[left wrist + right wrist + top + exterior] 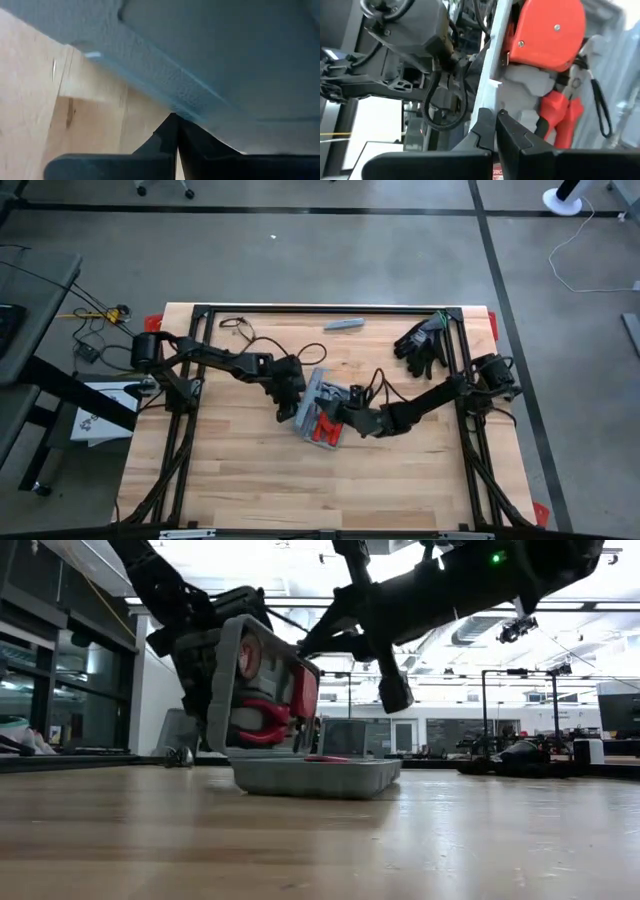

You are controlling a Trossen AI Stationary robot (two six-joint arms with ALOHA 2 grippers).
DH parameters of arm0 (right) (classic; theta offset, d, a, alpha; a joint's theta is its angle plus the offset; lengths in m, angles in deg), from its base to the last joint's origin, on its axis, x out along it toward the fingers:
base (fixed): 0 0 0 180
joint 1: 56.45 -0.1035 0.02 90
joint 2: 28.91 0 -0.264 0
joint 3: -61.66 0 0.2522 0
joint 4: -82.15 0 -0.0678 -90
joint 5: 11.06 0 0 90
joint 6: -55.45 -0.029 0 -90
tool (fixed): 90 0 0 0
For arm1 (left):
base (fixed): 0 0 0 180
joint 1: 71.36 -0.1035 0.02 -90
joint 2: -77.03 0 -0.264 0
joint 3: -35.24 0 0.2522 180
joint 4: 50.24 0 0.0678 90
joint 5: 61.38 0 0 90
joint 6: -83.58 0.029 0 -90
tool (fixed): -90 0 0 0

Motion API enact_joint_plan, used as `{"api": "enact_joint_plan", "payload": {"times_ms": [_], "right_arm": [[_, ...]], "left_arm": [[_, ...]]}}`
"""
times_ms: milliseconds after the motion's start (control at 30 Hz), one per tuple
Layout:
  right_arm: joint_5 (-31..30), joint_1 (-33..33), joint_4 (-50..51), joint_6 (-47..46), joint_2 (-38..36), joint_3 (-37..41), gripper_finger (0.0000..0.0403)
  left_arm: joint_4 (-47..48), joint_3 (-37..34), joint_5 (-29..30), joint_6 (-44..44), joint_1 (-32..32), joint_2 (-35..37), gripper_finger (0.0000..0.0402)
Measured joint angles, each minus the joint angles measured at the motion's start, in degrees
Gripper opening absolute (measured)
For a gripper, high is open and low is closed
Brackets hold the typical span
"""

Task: Prefit tool cases
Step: Open the gray prefit tool case

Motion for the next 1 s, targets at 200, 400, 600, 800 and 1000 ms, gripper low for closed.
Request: {"api": "enact_joint_plan", "payload": {"times_ms": [200, 400, 600, 800, 1000], "right_arm": [[3.4, 1.7, -1.0, 2.0, 0.2, 0.0, 0.0], [5.5, 3.1, -1.1, 2.7, 0.2, 0.0, 0.0], [8.8, 5.0, -1.0, 4.6, 0.3, 0.1, 0.0], [12.5, 7.4, -1.1, 6.5, 0.3, 0.1, 0.0], [14.6, 9.0, -1.3, 7.7, 0.3, 0.1, 0.0]], "left_arm": [[8.6, 0.0, 1.5, 3.0, -0.8, 3.7, 0.0003], [20.8, 0.0, 10.1, 7.1, -2.9, 11.4, 0.0003], [27.0, 0.0, 14.4, 7.1, -5.3, 20.9, 0.0003], [26.4, 0.0, 15.2, 3.2, -5.6, 29.4, 0.0003], [18.5, 0.0, 14.7, -2.2, -4.4, 33.7, 0.0003]]}}
